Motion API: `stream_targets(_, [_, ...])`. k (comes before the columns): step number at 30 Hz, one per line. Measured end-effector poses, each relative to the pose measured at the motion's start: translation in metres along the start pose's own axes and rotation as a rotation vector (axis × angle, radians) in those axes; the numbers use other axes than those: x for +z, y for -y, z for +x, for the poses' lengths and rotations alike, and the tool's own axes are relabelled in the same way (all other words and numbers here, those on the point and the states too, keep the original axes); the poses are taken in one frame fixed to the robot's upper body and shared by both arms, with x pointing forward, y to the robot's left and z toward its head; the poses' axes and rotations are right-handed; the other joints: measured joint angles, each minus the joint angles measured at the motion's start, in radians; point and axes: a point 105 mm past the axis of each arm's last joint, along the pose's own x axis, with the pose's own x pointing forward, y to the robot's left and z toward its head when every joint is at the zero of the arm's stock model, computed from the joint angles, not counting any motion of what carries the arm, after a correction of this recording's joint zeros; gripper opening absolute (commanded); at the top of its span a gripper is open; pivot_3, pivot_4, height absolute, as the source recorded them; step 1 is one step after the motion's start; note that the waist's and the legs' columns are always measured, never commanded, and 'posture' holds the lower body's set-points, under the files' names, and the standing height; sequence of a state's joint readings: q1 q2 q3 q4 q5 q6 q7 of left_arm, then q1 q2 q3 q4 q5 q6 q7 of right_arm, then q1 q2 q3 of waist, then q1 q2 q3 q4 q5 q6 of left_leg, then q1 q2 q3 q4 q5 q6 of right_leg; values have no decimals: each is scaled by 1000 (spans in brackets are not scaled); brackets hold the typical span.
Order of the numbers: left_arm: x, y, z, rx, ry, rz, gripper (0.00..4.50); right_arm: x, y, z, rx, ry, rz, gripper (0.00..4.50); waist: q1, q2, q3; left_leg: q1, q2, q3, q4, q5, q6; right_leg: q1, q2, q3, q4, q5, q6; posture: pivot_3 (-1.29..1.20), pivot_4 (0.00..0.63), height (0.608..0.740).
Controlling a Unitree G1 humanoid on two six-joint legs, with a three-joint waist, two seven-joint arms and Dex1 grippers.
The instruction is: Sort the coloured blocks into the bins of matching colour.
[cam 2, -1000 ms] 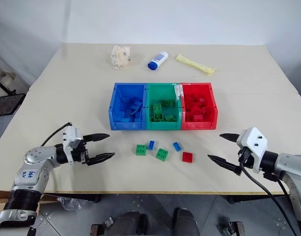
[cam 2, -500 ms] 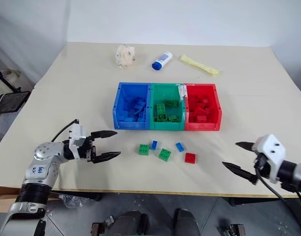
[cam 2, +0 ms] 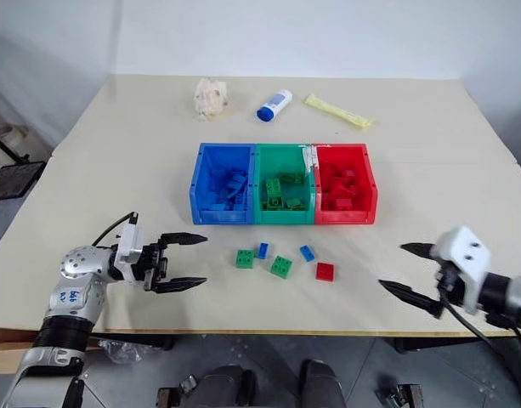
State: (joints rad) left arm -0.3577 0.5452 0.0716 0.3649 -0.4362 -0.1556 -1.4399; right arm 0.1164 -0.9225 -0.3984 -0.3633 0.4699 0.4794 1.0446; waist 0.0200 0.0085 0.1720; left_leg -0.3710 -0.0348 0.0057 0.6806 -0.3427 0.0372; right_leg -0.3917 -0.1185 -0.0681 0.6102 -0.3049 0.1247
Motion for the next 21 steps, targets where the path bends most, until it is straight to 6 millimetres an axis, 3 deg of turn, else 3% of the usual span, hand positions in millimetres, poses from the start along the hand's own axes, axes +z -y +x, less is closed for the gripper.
stream_targets(5, [-3, 13, -1, -8, 1, -16, 4466, 12, -10, 43, 110, 19, -3, 4500, 0, 0, 0, 0, 0, -1, 1, 0, 0, 0, 0, 0, -1, 0, 0, 0, 150, 740])
stream_targets(9, [-2, 24, -4, -11, 11, -31, 4466, 4, -16, 70, 159, -5, 16, 4500, 4, 0, 0, -1, -1, -2, 1, 0, 0, 0, -1, -1, 0, 0, 0, 0, 150, 740])
stream_targets(16, [-2, 35, -8, -7, 5, -42, 4466, -9, -30, 88, 232, -40, 8, 4500, 1, 0, 0, -1, -1, -2, 1, -1, 0, 0, -1, -2, 0, 0, 0, 0, 150, 740])
stream_targets(21, [-2, 34, -7, 4, 7, -42, 4500, -8, -31, 96, 232, -38, -28, 3280, 0, 0, 0, -1, -1, -2, 1, -1, 0, 0, -1, -2, 0, 0, 0, 0, 150, 740])
